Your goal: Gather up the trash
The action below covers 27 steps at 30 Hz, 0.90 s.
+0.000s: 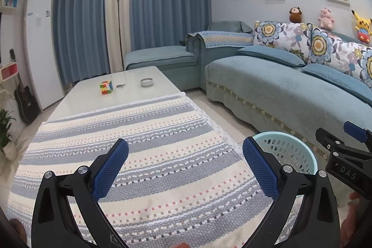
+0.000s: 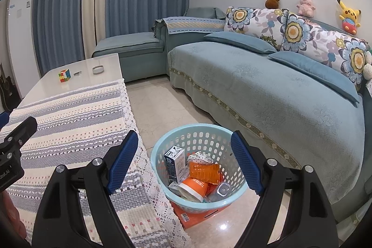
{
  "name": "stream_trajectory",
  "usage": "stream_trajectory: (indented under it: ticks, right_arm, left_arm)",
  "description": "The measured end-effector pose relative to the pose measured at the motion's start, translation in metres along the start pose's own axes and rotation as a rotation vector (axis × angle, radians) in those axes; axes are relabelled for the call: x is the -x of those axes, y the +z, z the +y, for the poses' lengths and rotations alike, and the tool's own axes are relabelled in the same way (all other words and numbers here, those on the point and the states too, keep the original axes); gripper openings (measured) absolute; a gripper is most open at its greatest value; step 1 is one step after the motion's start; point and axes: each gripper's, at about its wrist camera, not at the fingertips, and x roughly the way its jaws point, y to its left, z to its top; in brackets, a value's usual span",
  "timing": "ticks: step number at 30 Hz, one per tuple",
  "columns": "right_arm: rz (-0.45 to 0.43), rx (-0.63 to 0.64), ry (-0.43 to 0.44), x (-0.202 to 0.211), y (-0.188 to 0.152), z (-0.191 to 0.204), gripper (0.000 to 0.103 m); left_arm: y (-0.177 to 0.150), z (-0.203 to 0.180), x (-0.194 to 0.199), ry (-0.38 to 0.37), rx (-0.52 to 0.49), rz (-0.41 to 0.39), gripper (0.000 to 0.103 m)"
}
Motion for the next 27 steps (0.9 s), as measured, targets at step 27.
stream_trajectory:
  ticks: [27]
  right_arm:
    - [0.001, 0.005, -0.003, -0.001, 0.001, 0.000, 0.078]
  left_arm:
    - [0.002, -0.013, 0.002, 0.019, -0.048, -0.007, 0.096]
